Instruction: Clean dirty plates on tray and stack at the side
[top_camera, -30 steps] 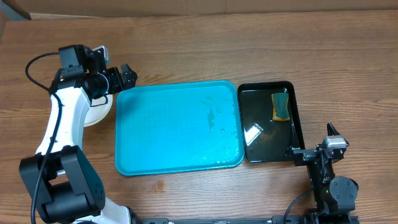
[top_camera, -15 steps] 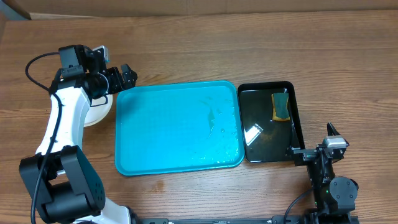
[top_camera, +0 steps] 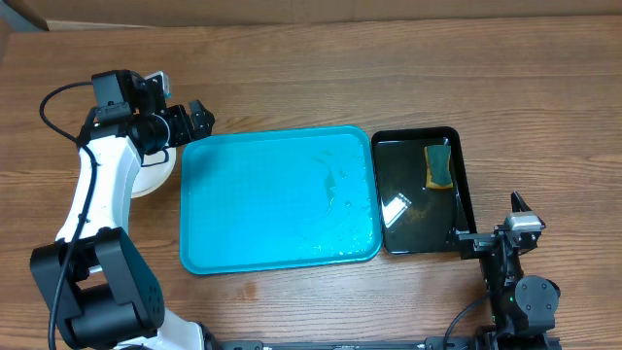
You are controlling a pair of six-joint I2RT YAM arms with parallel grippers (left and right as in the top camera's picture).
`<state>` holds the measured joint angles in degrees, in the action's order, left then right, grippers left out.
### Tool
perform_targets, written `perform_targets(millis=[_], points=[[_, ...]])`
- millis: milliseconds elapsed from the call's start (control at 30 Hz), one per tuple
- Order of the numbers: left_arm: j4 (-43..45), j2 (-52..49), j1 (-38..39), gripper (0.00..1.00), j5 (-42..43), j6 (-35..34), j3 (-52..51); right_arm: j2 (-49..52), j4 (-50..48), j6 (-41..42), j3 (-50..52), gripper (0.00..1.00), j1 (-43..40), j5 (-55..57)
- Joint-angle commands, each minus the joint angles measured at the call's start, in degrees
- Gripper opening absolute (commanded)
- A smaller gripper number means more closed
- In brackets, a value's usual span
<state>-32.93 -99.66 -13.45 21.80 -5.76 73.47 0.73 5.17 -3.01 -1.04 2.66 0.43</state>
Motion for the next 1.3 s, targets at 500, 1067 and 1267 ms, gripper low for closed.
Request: perform_targets(millis=[500, 1067, 1267], points=[[-0.17, 39.12, 14.38, 1.0, -6.14, 0.85, -2.08, -0.57, -0.35, -0.24, 0.59, 1.0, -0.15, 0.37], [-2.58, 81.18, 13.2, 1.0, -8.76, 1.33, -38.45, -0.57, -0.35, -0.24, 0.59, 1.0, -0.15, 0.37], [6.93, 92.87, 12.61, 1.0, -9.62, 1.33, -48.74, -0.57, -0.35, -0.24, 0.59, 1.0, -0.15, 0.37]])
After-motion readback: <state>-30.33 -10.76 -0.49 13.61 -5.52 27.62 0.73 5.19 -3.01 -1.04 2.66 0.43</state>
